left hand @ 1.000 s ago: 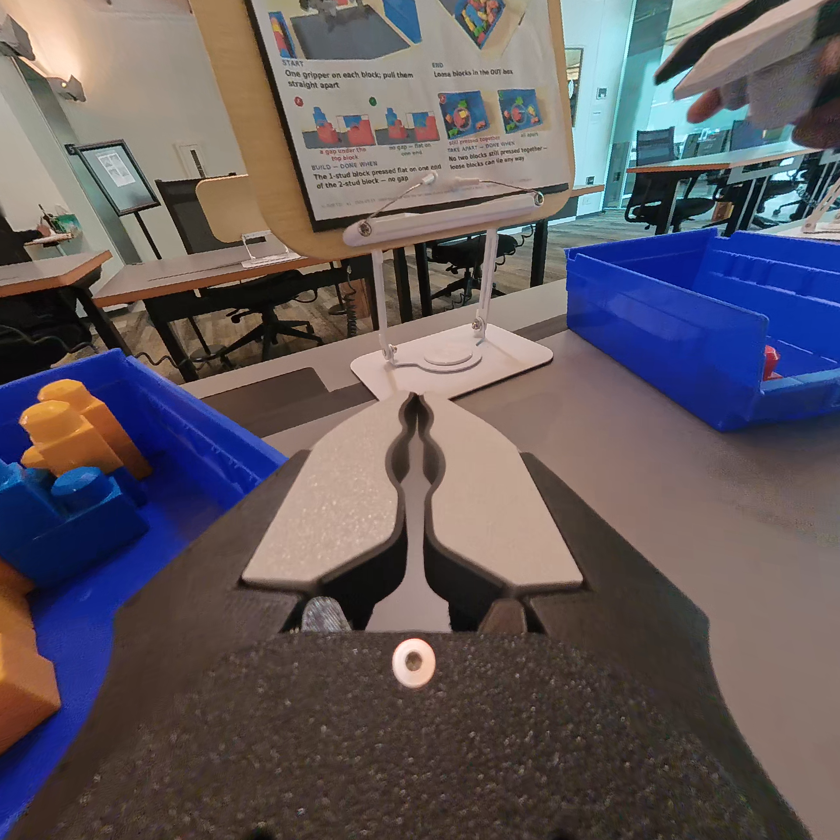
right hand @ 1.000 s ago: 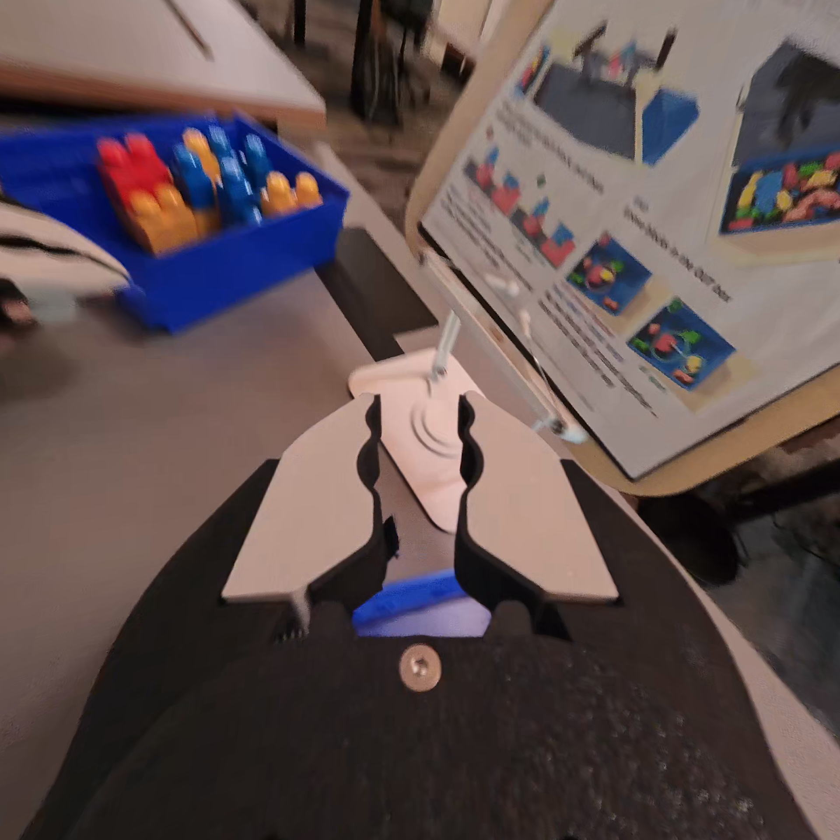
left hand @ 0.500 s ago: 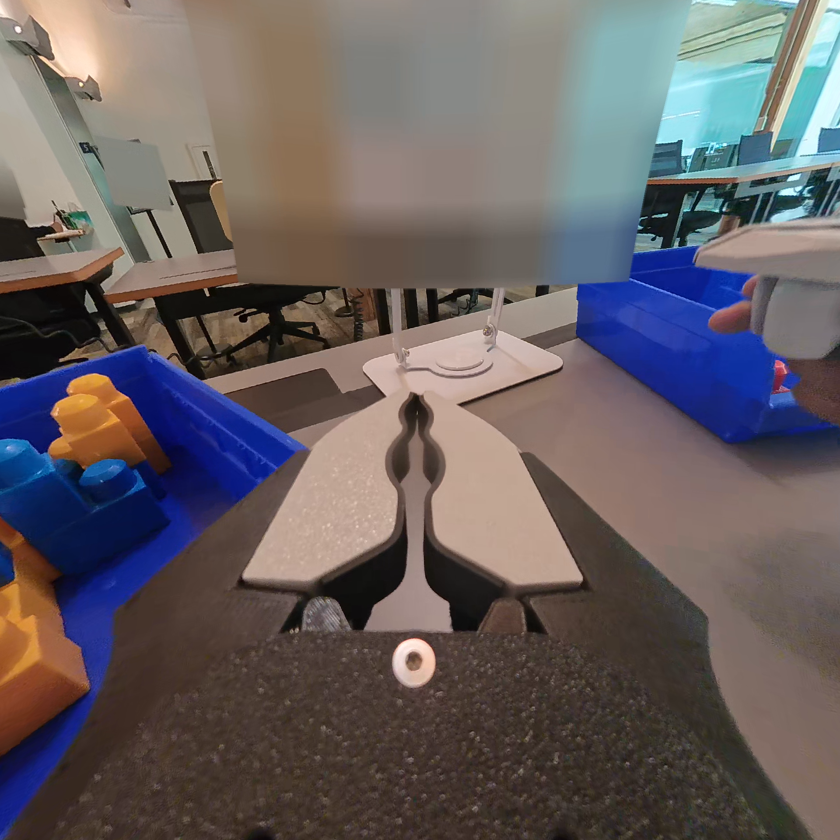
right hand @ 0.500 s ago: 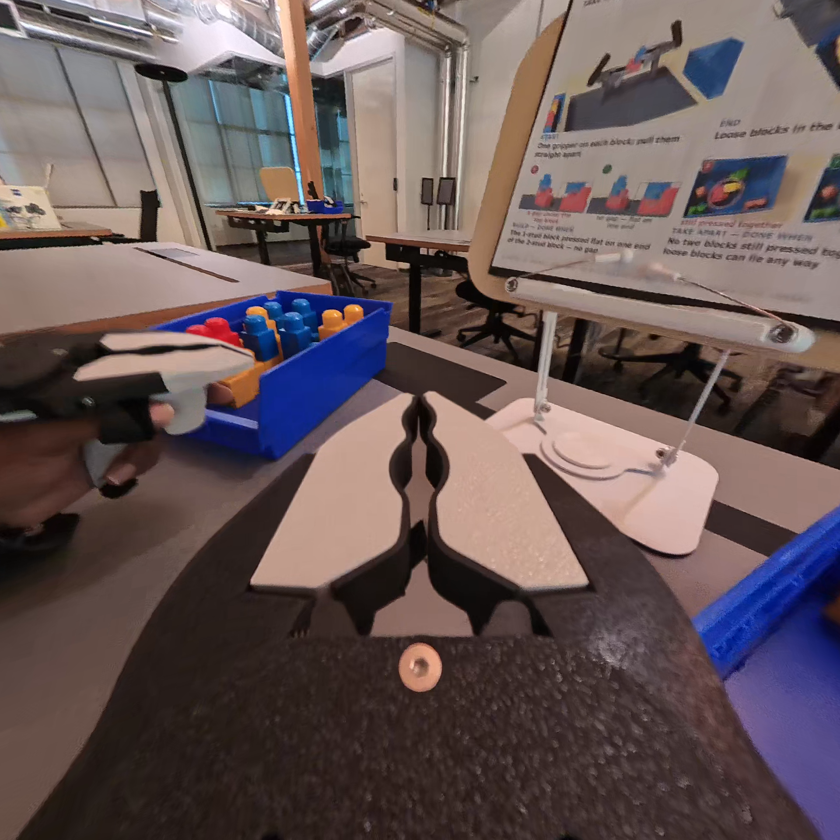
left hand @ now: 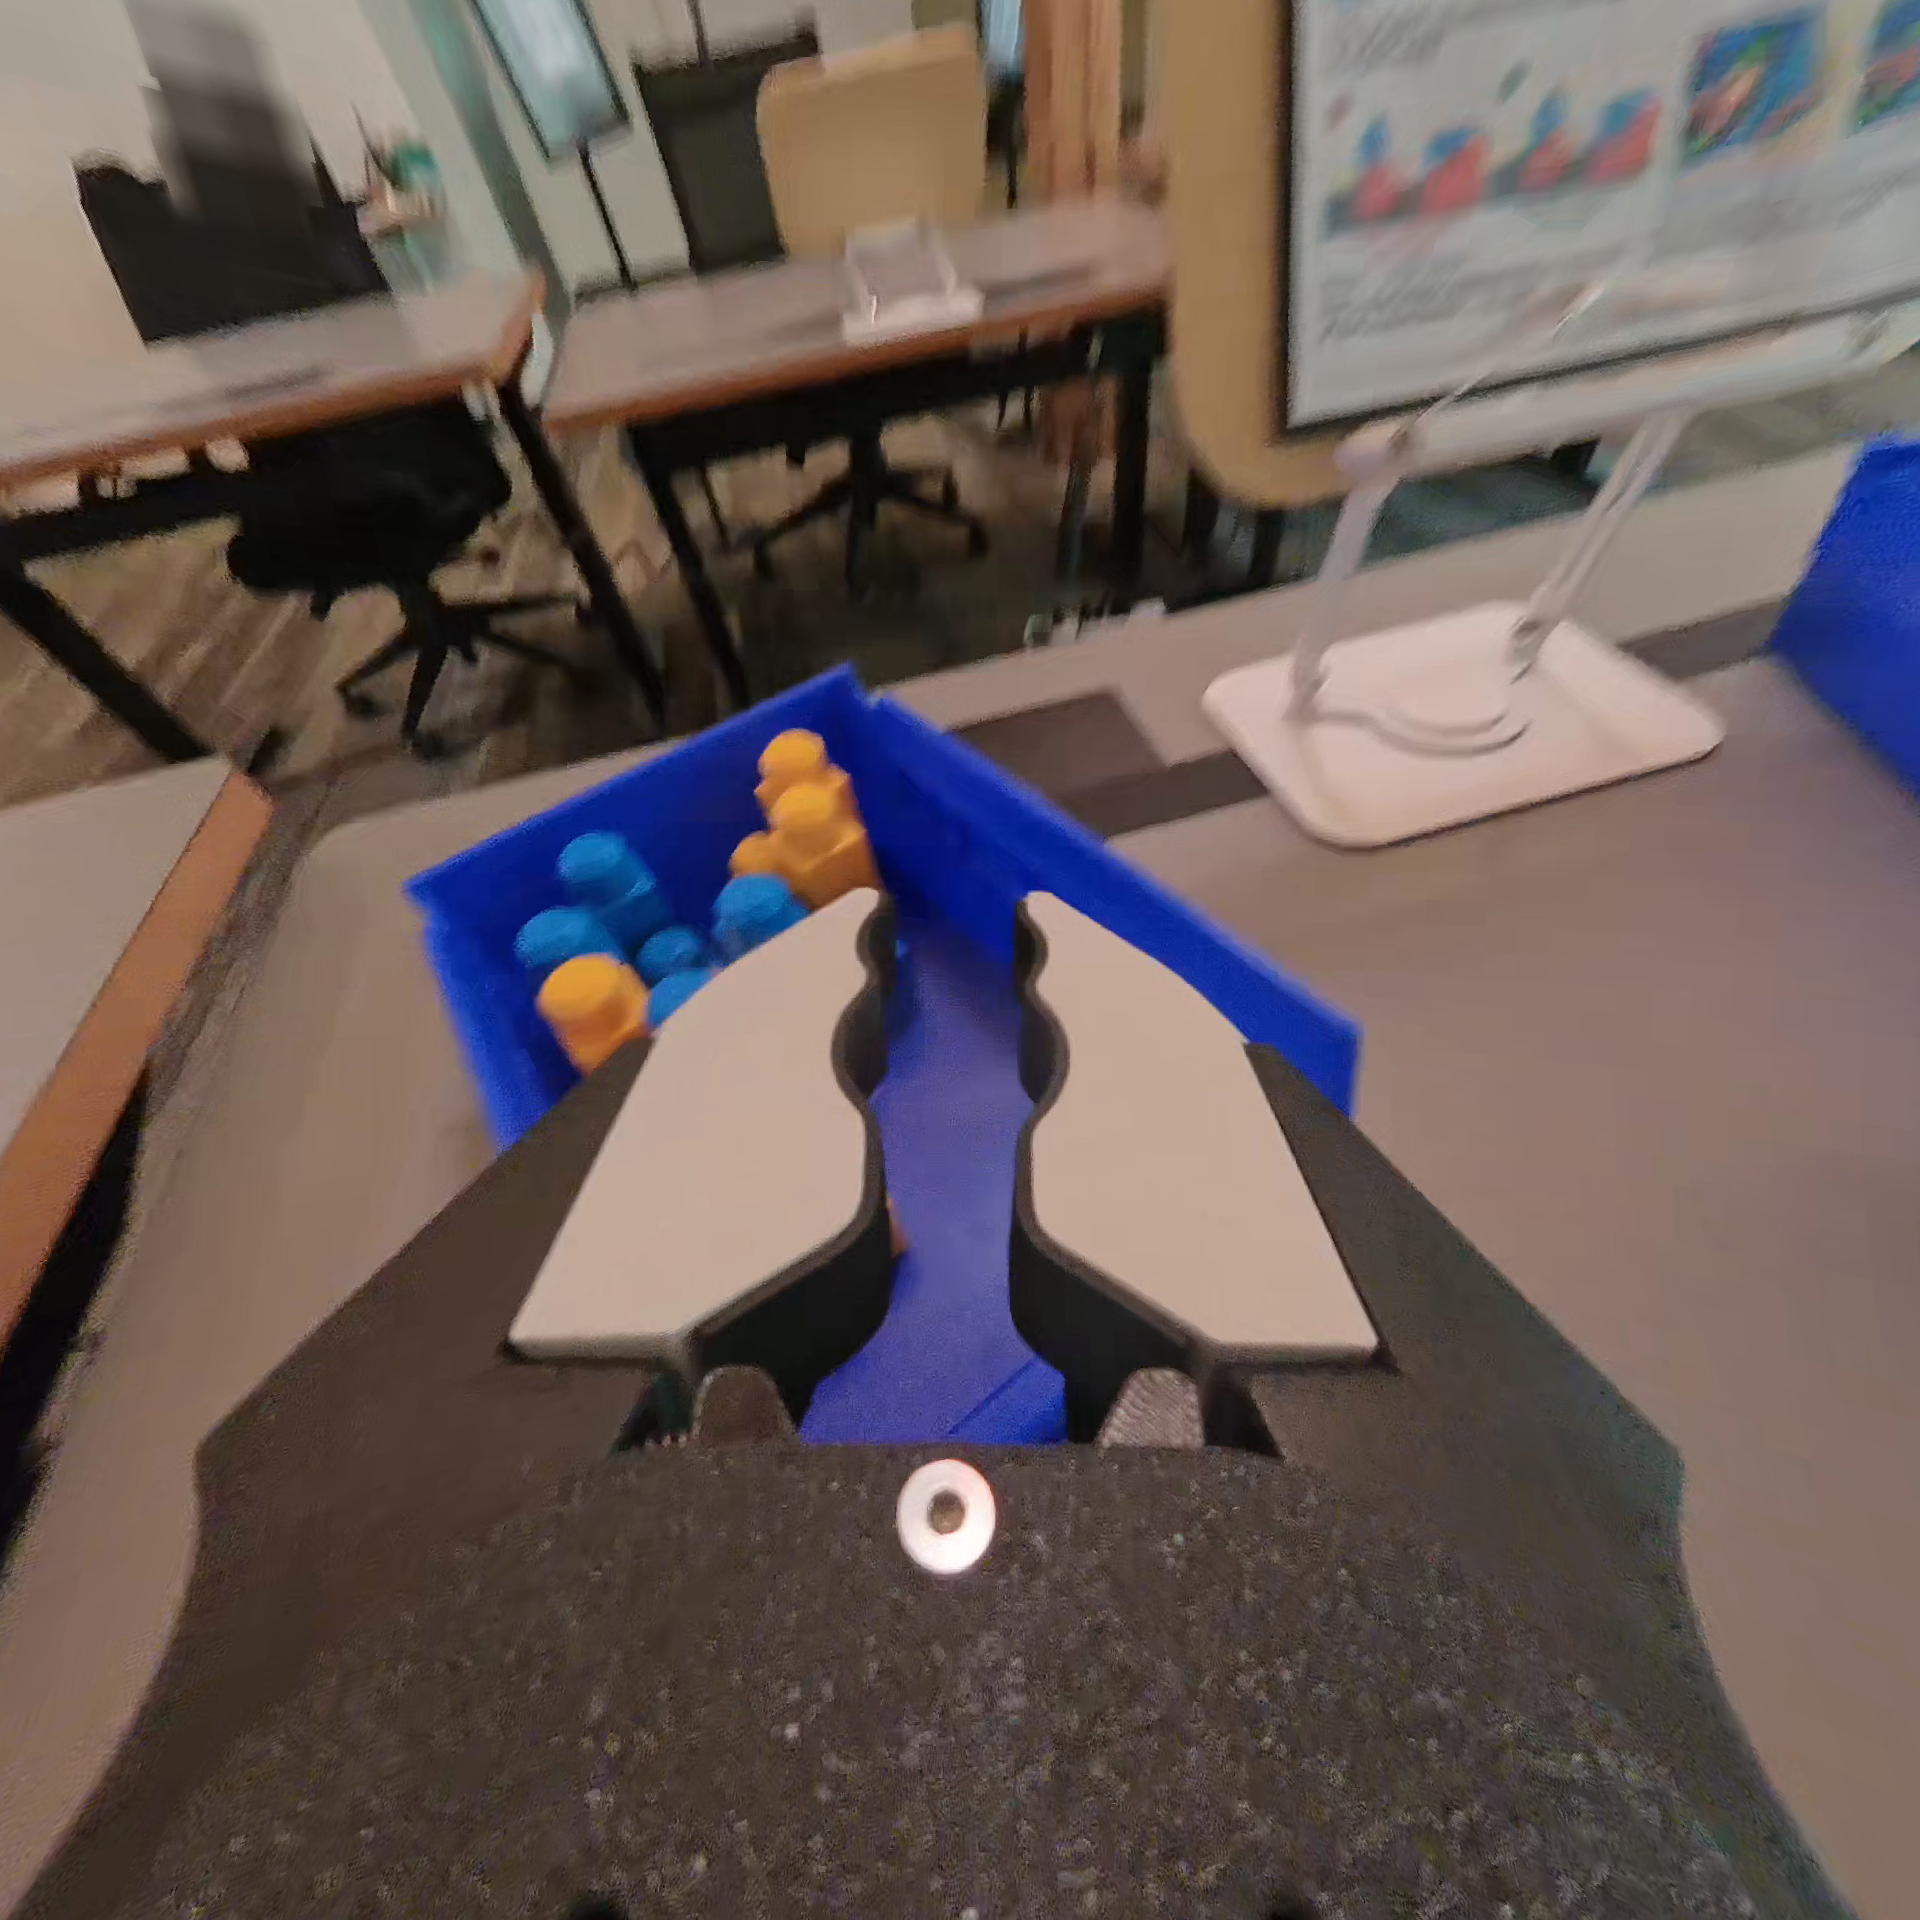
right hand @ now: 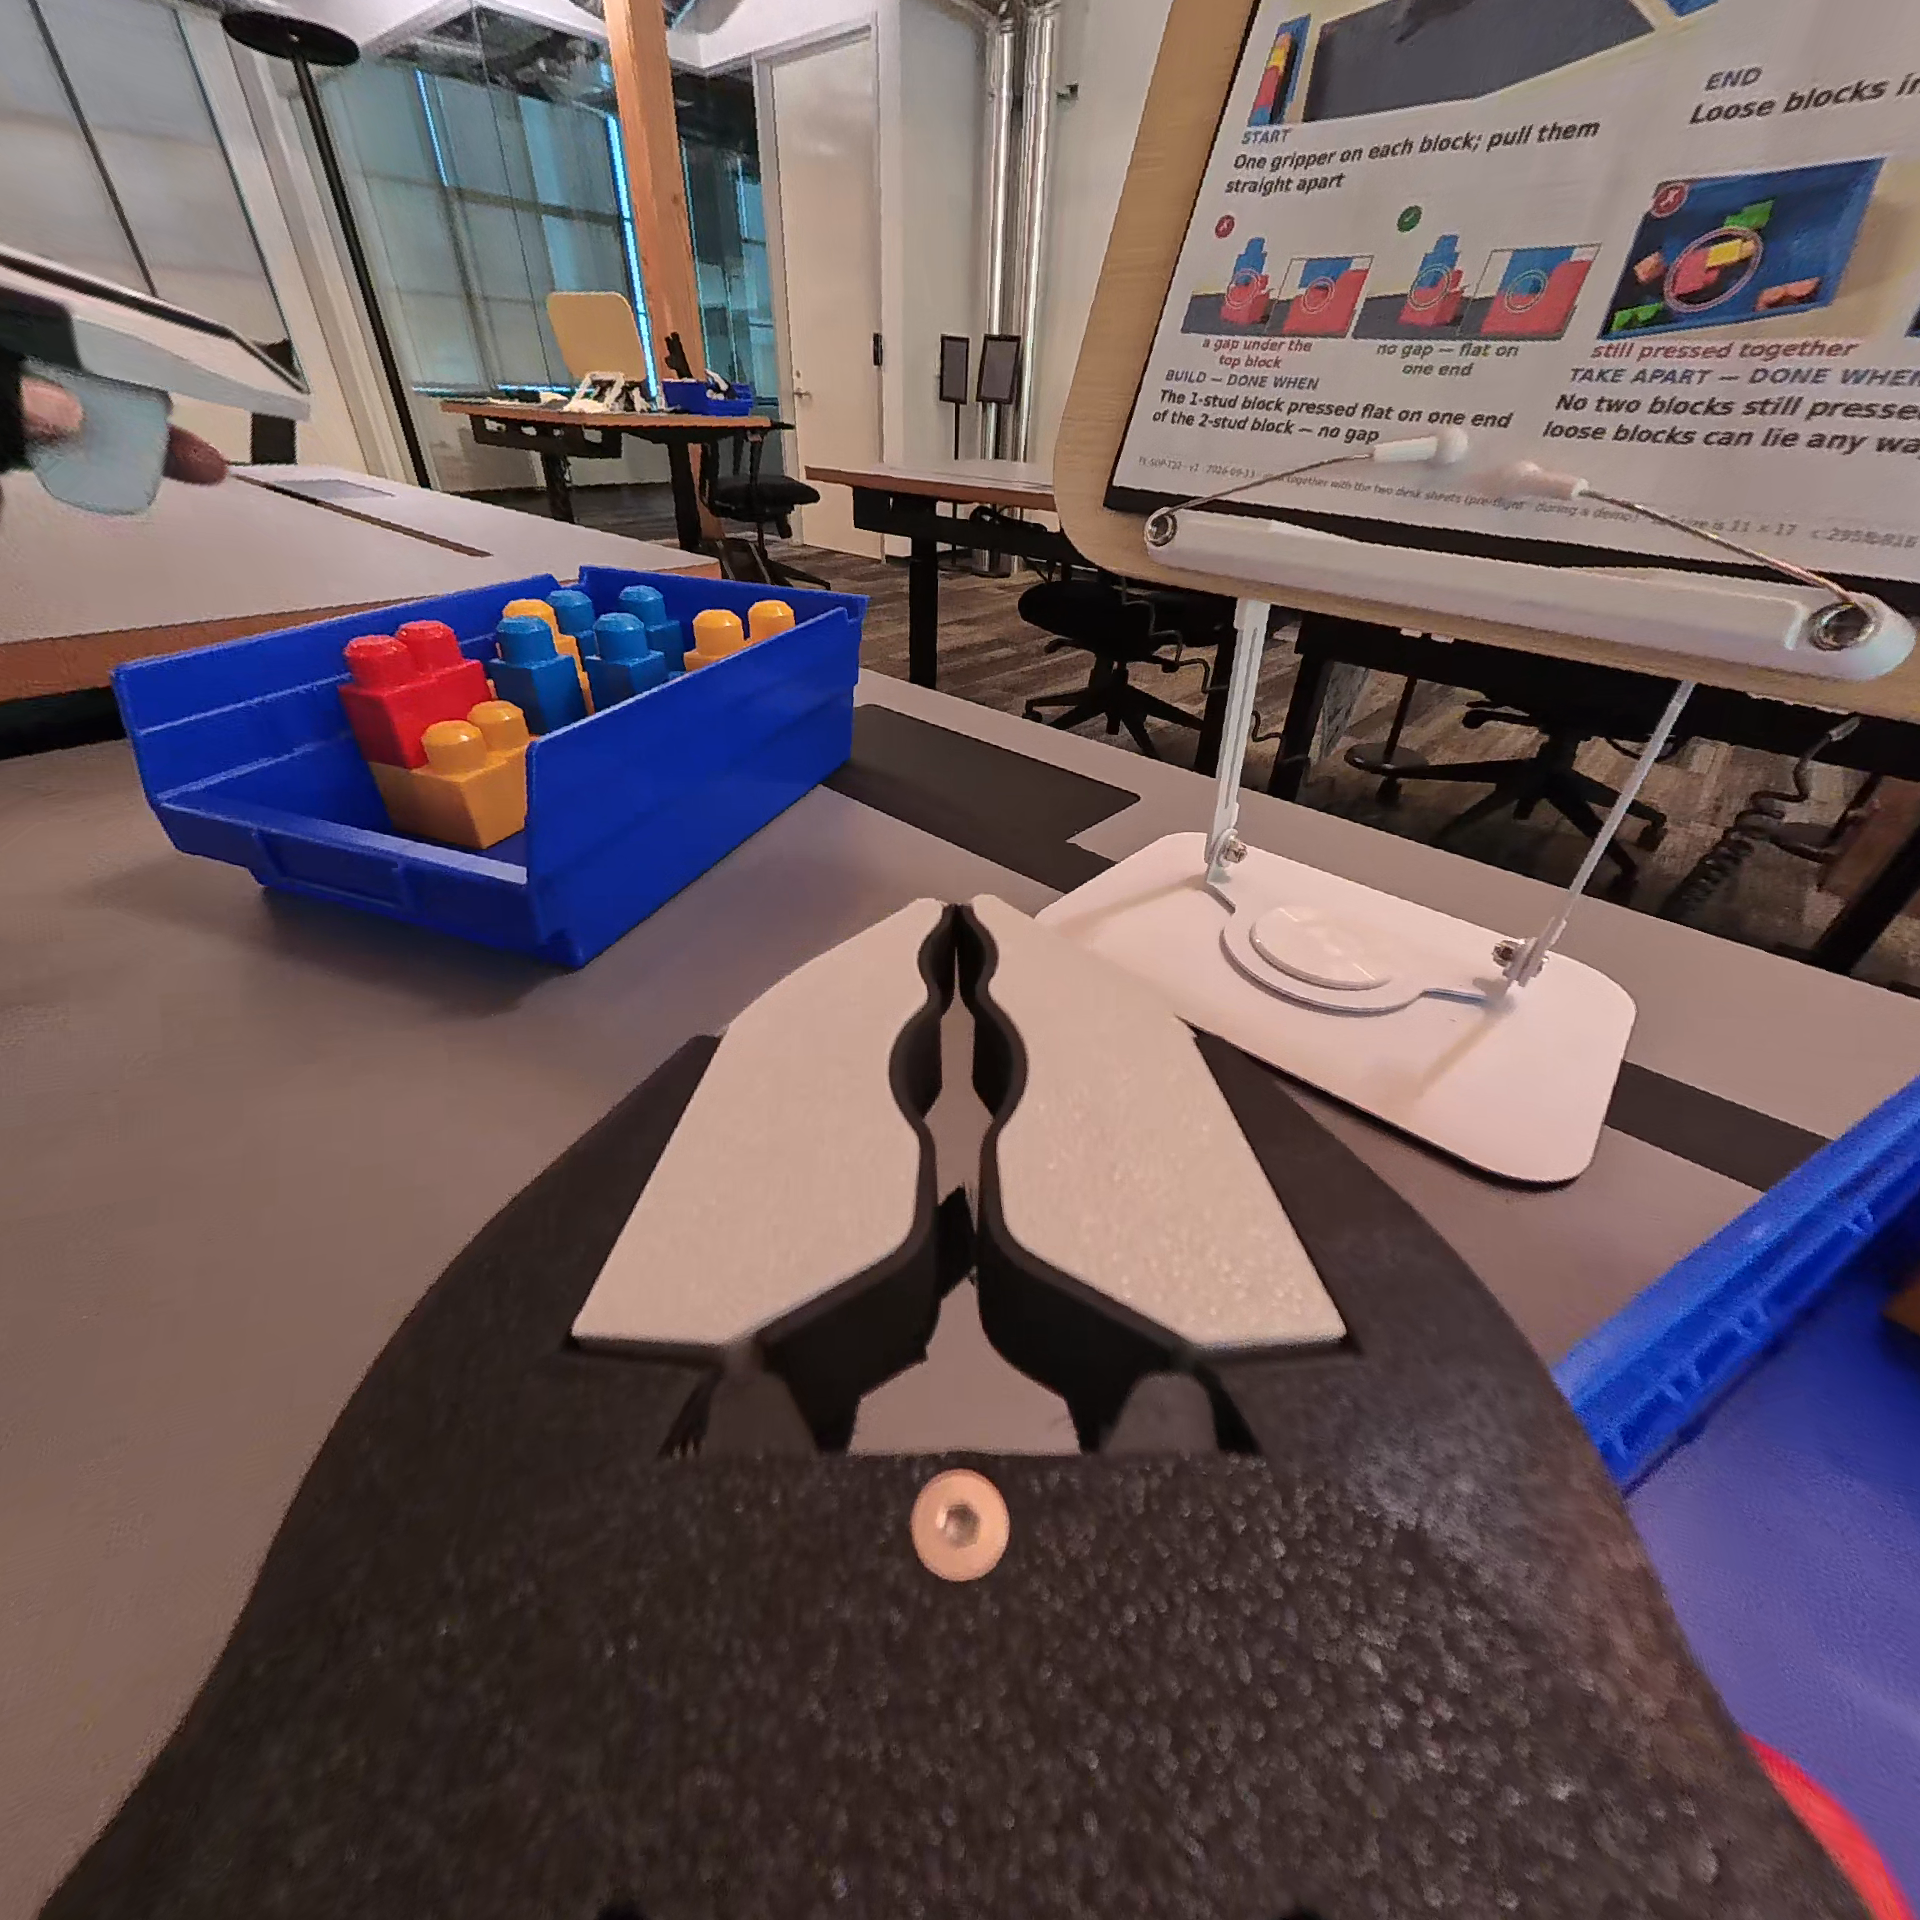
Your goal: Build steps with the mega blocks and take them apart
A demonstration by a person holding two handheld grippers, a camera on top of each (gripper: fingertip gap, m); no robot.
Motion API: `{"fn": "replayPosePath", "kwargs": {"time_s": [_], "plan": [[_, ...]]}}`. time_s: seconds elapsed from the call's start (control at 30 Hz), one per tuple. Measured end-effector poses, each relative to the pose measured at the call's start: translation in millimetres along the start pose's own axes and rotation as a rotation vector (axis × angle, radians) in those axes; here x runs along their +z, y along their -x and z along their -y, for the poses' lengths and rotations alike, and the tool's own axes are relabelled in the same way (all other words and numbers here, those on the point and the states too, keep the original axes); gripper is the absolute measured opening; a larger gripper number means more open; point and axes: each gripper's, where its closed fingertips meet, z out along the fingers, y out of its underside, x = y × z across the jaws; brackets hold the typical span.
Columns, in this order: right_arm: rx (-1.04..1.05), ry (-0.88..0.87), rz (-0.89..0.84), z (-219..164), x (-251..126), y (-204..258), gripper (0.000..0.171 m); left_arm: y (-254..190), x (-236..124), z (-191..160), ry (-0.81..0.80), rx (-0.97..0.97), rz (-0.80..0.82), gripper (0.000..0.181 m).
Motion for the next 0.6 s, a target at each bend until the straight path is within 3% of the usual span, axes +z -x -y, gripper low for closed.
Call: {"fn": "replayPosePath", "kwargs": {"time_s": [0.17, 0.37, 0.6], "plan": [[0.002, 0.024, 0.011, -6.5, 1.5, 1.5, 0.0, 53.4, 8.1, -42.2, 0.36, 0.097, 0.014, 0.039], [-0.007, 0.045, 0.048, -11.6, 3.0, 8.4, 0.0, 62.2, 11.5, -102.8, 0.772, 0.334, -0.148, 0.051], [-0.009, 0.052, 0.095, -14.1, 4.0, 15.5, 0.0, 71.9, 21.2, -122.2, 0.939, 0.504, -0.175, 0.049]]}}
